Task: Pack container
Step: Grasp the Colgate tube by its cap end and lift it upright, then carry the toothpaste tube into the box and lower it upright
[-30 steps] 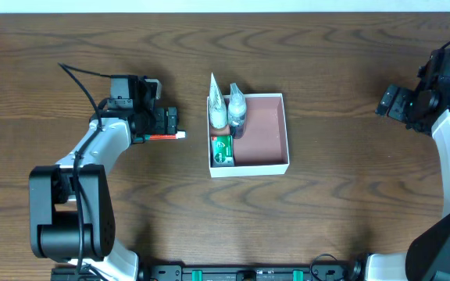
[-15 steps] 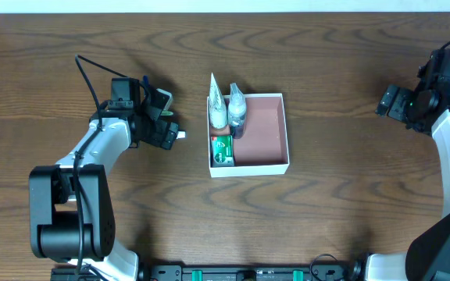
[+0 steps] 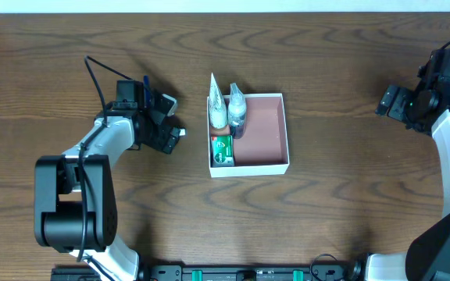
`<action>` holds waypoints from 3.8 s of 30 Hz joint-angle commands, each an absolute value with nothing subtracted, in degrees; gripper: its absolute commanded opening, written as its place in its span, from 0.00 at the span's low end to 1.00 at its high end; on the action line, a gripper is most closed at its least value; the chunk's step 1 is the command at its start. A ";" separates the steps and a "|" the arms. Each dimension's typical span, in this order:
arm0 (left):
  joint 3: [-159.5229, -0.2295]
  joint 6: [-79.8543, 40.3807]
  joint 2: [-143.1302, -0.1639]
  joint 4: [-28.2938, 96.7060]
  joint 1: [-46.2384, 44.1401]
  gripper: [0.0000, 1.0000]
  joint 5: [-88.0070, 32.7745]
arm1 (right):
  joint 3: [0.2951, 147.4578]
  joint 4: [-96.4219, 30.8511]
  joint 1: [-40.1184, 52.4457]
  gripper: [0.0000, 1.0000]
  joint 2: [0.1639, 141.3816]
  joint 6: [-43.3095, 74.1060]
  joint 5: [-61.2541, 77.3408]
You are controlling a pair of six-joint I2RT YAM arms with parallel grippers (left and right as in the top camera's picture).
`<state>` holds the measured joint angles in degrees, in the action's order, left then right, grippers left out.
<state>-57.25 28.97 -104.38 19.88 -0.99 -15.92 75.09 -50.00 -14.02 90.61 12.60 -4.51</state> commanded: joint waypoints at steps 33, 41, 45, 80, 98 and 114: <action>-57.58 6.42 -103.39 27.46 -5.54 0.12 -15.86 | 74.98 -49.98 -14.28 0.99 91.05 13.26 -4.69; -58.50 2.44 -93.76 28.23 -5.54 0.13 -15.86 | 74.98 -49.98 -14.28 0.99 91.05 13.26 -4.69; -58.52 -0.78 -85.19 28.29 -5.54 0.13 -15.92 | 74.98 -49.98 -14.28 0.99 91.05 13.23 -4.69; -58.52 -22.39 -79.09 7.84 -39.81 0.07 4.71 | 74.98 -49.98 -14.28 0.99 91.05 13.23 -4.69; -58.52 -19.51 -89.62 1.98 -49.08 0.06 27.70 | 74.98 -49.98 -14.28 0.99 91.05 13.26 -4.69; -58.52 -20.78 -97.17 -1.43 -51.53 0.06 27.73 | 74.98 -49.98 -14.28 0.99 91.05 13.26 -4.69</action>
